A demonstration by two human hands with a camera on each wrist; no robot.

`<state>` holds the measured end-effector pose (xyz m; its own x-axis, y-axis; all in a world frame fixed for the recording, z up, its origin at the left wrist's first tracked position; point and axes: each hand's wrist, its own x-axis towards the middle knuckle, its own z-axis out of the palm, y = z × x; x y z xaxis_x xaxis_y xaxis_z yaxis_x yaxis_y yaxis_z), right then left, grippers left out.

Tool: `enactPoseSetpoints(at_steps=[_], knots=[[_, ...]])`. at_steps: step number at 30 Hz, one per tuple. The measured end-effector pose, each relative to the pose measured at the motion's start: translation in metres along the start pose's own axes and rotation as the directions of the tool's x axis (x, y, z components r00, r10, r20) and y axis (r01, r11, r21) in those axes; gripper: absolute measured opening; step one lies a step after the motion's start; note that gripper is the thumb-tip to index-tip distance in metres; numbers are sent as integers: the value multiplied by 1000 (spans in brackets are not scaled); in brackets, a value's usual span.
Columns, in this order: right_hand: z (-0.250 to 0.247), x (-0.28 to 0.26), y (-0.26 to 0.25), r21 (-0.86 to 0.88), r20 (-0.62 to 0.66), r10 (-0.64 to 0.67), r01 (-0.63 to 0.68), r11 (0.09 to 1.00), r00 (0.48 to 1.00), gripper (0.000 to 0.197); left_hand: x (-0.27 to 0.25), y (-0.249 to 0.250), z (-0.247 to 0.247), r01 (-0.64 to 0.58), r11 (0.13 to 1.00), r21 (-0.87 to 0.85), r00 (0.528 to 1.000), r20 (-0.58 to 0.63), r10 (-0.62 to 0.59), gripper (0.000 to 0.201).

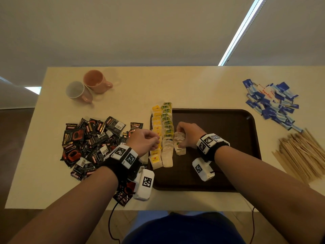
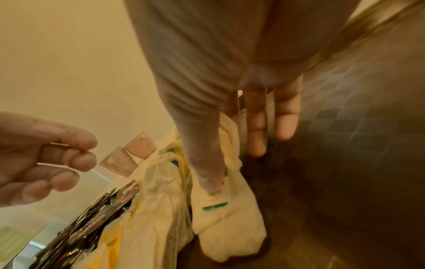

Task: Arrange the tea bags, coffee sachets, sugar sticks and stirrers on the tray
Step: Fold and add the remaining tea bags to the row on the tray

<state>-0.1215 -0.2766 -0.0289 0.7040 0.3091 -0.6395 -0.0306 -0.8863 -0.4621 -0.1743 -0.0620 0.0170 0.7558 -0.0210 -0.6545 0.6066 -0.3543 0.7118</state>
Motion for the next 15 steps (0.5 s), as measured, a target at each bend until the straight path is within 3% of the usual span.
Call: enactPoseSetpoints(at_steps=[2, 6, 11, 15], knots=[[1, -1, 2, 13, 8, 11, -11, 1000, 1000, 58, -1, 1, 2, -9, 1000, 7, 1000, 5, 9, 8], [2, -8, 10, 73, 23, 22, -24, 997, 999, 39, -4, 1, 6, -23, 1000, 9, 1000, 8, 23, 10], [-5, -28, 18, 273, -23, 19, -12, 962, 1000, 32, -6, 2, 10, -77, 994, 83, 997, 29, 75, 10], [-14, -50, 2, 505, -15, -76, 74, 860, 997, 30, -12, 7, 22, -204, 966, 158, 975, 119, 186, 34]])
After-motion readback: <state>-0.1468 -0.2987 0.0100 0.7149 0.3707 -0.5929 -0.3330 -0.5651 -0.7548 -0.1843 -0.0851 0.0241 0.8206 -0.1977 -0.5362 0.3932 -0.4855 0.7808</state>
